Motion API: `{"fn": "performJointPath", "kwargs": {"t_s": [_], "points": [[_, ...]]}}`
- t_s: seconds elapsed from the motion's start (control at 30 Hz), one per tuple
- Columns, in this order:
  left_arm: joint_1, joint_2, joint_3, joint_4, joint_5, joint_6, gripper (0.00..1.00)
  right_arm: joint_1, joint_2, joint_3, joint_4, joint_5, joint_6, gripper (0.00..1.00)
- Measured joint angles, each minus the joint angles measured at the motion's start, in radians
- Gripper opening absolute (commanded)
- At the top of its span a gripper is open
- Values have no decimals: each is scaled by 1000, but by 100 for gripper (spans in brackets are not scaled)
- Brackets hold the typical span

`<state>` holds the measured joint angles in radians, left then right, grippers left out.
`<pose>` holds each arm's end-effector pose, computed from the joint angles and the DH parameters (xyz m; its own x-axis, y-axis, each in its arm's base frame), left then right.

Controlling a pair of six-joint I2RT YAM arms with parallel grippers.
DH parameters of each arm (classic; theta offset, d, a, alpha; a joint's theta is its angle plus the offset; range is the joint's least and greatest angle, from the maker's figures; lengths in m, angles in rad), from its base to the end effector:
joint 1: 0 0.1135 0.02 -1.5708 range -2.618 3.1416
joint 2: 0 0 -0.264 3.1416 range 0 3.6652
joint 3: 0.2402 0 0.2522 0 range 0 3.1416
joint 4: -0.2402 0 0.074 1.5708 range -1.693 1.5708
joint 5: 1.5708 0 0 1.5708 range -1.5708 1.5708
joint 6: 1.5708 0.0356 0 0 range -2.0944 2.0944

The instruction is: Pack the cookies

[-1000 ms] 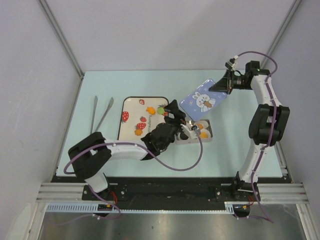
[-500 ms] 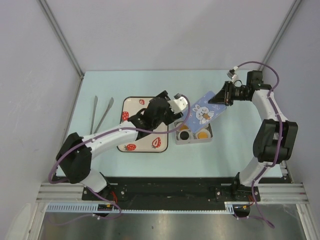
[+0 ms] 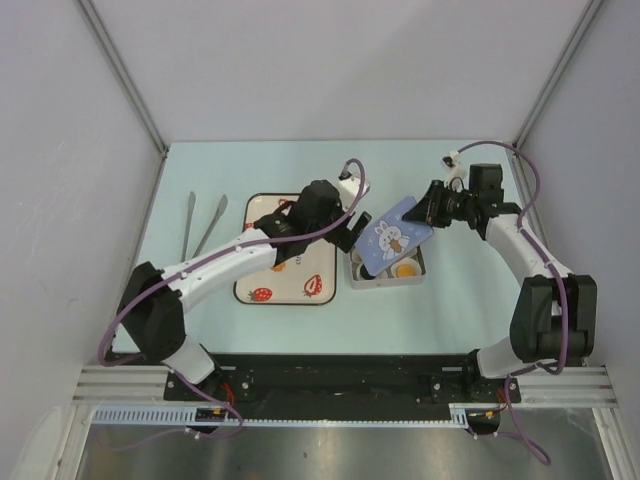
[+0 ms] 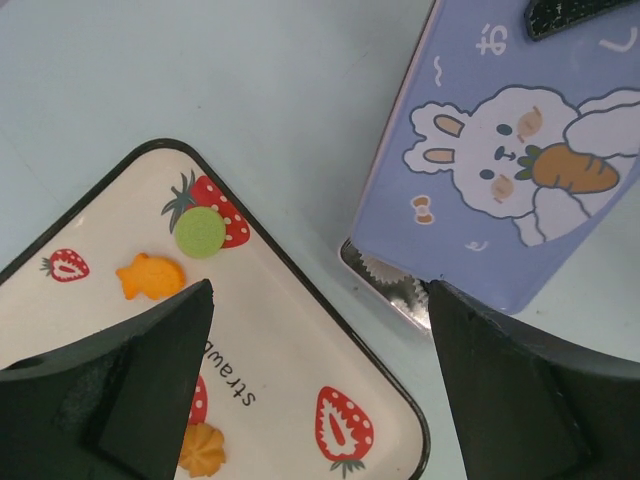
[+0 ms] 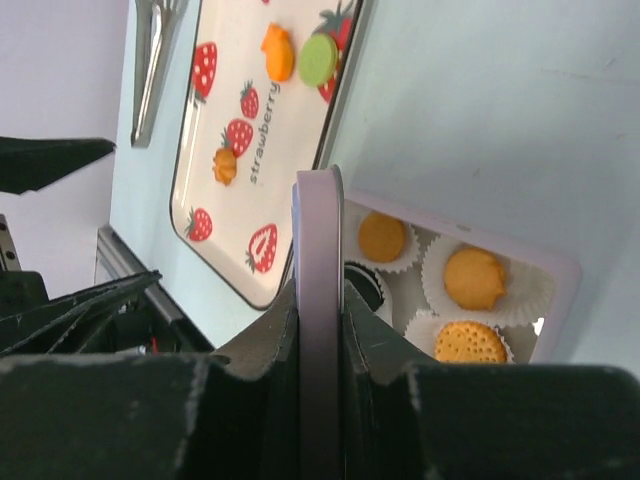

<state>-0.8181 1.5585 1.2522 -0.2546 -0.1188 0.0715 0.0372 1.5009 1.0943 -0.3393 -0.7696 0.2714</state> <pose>0.2499 -0.2606 0.3027 -0.3158 0.4410 -0.8401 0.6804 0.7224 0.1234 0.3223 0.0368 0.2675 -0.7974 0.1630 -0.5810 -0.3360 0.6799 0.6518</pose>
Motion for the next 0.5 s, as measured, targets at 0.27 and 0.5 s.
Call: {"fn": "performJointPath", "kwargs": {"t_s": [0.27,0.5], "points": [[17,47,27,-29,18,-155,92,32,-93,-172,272,95,170,0],[51,80,27,-39,31,-232,92,79,-108,-235,396,129,272,0]]}}
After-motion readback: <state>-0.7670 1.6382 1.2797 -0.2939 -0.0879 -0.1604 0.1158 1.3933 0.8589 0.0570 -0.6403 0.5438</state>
